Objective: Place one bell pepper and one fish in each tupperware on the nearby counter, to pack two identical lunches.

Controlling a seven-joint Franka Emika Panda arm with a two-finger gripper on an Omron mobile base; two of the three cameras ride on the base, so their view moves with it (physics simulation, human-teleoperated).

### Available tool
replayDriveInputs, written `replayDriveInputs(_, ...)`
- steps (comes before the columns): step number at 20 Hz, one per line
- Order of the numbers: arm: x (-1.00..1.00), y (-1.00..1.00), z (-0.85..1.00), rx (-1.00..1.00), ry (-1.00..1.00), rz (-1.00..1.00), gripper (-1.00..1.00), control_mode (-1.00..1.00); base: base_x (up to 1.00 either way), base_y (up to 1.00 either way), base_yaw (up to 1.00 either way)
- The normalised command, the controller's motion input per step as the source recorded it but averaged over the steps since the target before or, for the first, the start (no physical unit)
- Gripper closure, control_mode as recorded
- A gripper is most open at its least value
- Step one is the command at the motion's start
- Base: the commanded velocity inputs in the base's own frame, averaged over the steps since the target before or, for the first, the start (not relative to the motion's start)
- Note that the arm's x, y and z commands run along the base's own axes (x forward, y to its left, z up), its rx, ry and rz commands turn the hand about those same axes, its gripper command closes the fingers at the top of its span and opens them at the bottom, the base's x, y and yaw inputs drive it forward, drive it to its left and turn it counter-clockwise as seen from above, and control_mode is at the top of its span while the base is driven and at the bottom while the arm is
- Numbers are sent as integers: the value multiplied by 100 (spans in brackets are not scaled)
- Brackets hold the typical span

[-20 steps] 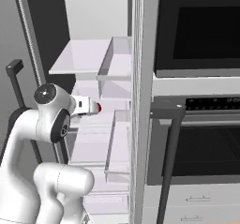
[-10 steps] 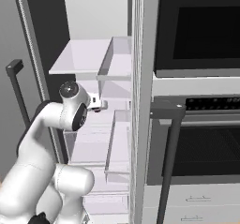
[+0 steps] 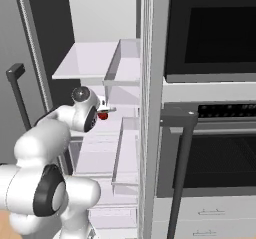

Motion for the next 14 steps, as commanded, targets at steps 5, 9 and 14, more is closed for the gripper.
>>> replayDriveInputs(5, 36, 9, -30, 5, 2, 0, -100, -100, 0, 0, 0)
replayDriveInputs(9, 21, 0, -21, 0, 3, 0, -100, -100, 0, 0, 0)
replayDriveInputs(14, 50, 0, -11, 0, 2, 0, -100, -100, 0, 0, 0)
